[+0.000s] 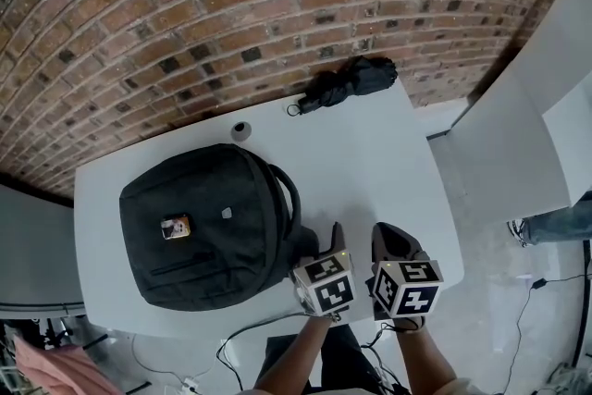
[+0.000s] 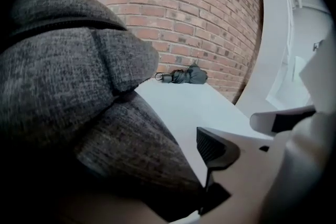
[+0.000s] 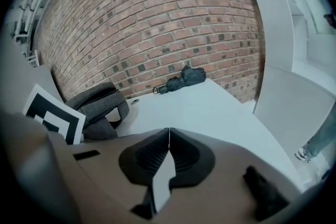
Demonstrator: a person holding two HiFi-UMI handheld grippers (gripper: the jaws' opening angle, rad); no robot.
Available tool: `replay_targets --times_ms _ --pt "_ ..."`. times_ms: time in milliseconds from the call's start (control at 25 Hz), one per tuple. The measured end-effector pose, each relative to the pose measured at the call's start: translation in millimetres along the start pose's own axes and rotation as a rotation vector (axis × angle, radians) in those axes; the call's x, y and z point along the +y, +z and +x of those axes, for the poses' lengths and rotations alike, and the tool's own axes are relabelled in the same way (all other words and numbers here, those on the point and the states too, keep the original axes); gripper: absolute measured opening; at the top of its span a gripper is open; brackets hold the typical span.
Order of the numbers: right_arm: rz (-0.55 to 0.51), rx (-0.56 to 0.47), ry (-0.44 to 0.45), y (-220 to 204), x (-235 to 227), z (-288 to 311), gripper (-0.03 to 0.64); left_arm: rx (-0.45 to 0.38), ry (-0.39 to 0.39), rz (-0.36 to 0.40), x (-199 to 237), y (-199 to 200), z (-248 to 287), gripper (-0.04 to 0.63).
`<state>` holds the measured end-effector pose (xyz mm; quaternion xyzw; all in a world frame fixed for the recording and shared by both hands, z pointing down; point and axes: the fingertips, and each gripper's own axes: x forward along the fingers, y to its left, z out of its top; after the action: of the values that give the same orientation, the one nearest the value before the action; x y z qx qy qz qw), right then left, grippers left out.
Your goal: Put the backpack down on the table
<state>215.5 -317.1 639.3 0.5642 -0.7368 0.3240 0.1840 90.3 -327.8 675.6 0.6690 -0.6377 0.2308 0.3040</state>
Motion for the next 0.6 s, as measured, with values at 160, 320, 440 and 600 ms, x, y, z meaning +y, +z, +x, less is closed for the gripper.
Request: replay_targets --times_ms 160,320,440,600 --pt "0.015 0.005 -0.009 -4.8 -4.7 -2.1 0.031 0.116 -0.057 0.071 -7.3 -22.6 -5.9 0.35" --pt "0.023 0.007 -0.007 -6.7 -3.5 -3.6 0.031 0.186 -0.127 0.089 -23.0 -48.1 -21.1 0.35" --pt "0.022 0.003 0.002 -5.5 -0.2 -3.4 0.031 0.191 -0.145 0.085 -30.0 -59.2 -26.2 0.35" --pt "0.022 0.007 0.003 -6.2 0.4 -3.3 0.031 0.188 -0.162 0.07 -31.6 -57.7 -27.7 0.35"
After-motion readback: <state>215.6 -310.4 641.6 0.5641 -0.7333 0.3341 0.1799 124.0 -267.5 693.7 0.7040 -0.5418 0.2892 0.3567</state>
